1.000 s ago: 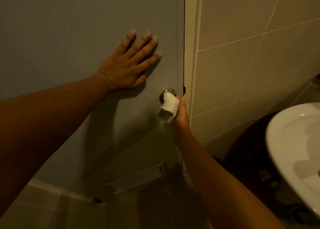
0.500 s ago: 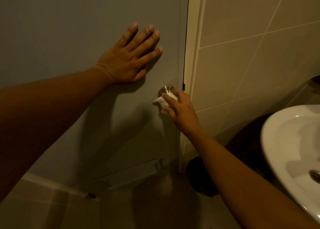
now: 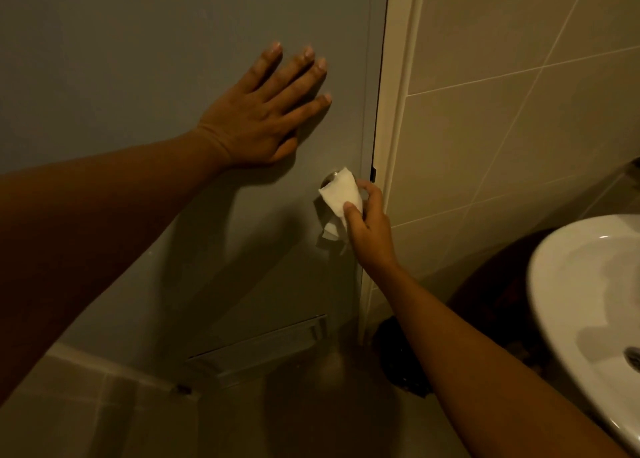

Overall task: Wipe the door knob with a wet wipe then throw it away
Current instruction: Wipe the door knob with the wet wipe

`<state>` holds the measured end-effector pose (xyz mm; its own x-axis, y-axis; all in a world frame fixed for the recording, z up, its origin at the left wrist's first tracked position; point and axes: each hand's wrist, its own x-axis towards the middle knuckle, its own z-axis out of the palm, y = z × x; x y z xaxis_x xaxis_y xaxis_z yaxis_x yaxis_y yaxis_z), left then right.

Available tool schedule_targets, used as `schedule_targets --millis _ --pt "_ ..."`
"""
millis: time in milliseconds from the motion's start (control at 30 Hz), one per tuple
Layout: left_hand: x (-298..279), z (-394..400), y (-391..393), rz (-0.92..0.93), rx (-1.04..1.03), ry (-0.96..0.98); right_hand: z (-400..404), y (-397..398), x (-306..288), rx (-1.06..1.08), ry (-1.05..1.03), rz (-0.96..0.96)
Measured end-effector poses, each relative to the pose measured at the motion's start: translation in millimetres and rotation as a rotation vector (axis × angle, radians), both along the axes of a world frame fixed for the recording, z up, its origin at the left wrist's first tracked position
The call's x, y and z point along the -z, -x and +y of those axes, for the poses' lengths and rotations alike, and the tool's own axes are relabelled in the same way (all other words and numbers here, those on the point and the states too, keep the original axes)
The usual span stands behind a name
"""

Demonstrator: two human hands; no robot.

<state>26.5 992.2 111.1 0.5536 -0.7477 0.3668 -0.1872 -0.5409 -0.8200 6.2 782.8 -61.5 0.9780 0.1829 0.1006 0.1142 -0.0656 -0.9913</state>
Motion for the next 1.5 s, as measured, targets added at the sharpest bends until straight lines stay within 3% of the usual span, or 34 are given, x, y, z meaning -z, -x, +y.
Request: schedule_targets --millis 200,433,600,700,800,900,1033,1200,1233,1300,1400,1500 --pt "0 -2 1 -0.017 -0.01 -0.01 -10 -8 -3 -0.108 0.223 -0.156" --pt "1 -2 2 -0.009 -0.014 0.006 -11 -14 -18 -0.16 0.627 -0.372" --pt "0 -1 3 -0.007 -0.017 0.007 -2 -5 -15 -0.11 0.613 -0.356" --pt "0 -2 3 -0.007 -0.015 0.011 3 -1 -11 -0.056 0.435 -0.268" --pt "0 -3 2 -0.013 -0.014 0.009 7 1 -11 0.047 0.091 -0.075" --pt "0 -2 2 -0.008 -0.017 0.01 10 -1 -11 0.066 -0.304 0.326" --pt "0 -2 3 -0.009 -0.019 0.016 12 4 -14 -0.049 -1.063 0.832" --pt "1 -2 2 0.006 -0.022 0.015 15 8 -21 -0.007 -1.148 0.821" --pt "1 -2 2 0.005 -0.023 0.016 17 5 -22 -0.002 -1.087 0.791" --pt "1 -2 3 0.0 -0.029 0.014 18 0 -21 0.034 -0.757 0.639" --pt "1 -3 3 -0.001 -0.036 0.014 11 -1 -20 0.002 -0.038 0.155" --pt "0 -3 4 0.004 -0.04 0.016 3 -8 -16 -0.089 0.429 -0.195"
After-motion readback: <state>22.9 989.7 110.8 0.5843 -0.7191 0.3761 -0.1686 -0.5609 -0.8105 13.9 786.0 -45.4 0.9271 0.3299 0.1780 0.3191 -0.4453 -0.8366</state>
